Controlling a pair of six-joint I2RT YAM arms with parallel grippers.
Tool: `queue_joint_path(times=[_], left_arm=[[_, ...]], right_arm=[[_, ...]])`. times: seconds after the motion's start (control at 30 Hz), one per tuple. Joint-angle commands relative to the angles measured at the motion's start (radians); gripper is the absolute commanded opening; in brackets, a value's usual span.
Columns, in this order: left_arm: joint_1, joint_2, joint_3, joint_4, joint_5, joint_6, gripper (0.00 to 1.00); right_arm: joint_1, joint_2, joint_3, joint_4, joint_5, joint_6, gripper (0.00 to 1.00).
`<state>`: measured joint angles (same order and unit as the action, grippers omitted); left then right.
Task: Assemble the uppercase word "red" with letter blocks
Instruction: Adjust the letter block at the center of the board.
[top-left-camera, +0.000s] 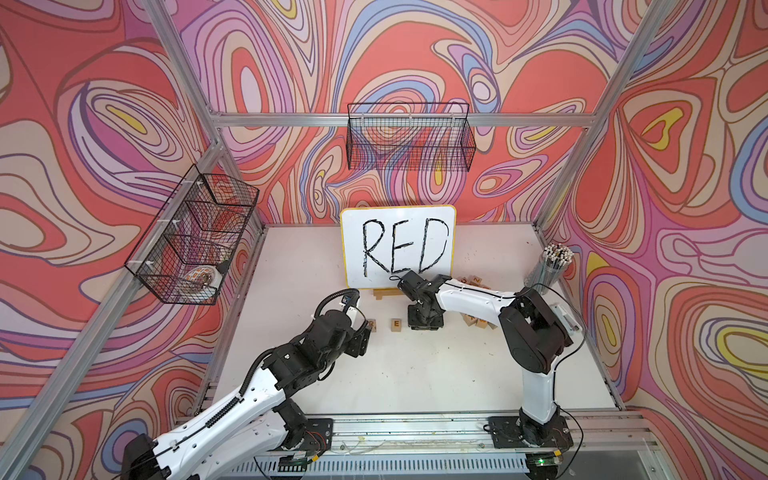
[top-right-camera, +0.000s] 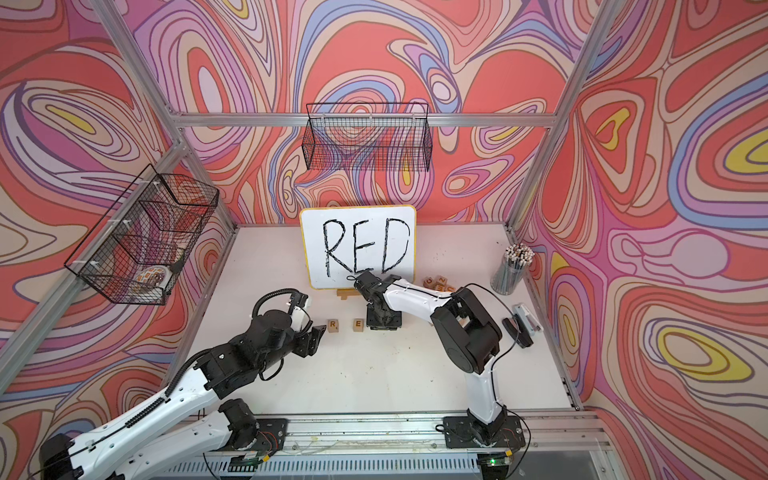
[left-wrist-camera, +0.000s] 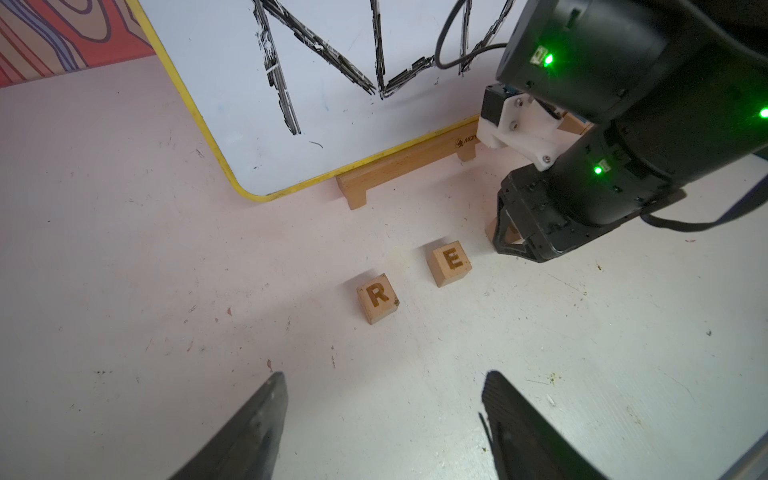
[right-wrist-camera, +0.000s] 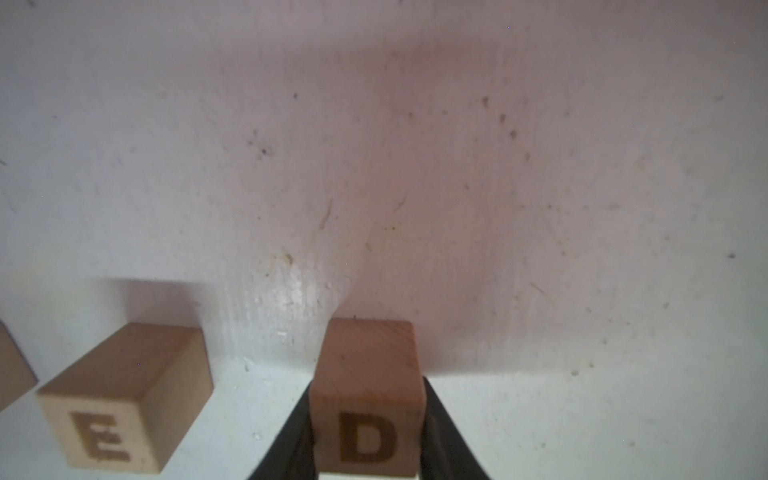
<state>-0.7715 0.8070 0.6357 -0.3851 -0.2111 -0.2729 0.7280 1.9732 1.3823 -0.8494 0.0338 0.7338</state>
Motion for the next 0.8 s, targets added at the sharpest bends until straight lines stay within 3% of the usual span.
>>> queue_joint_path(times=[0.0, 0.47, 0.77], left_arm=[[0.005, -0.005, -0.007, 0.003, -0.017, -0.003, 0.77], [0.005, -0.011, -0.006, 0.001, -0.023, -0.005, 0.78], [0.005, -0.023, -0.005, -0.006, -0.025, -0.008, 0.78]], right_arm=[[0.004, 0.000, 0.000, -0.025, 0.014, -0.007, 0.40], [0.004, -0.037, 0.019, -0.041, 0.004, -0.008, 0.40], [0.003, -0.019, 0.013, -0.033, -0.005, 0.024, 0.34]])
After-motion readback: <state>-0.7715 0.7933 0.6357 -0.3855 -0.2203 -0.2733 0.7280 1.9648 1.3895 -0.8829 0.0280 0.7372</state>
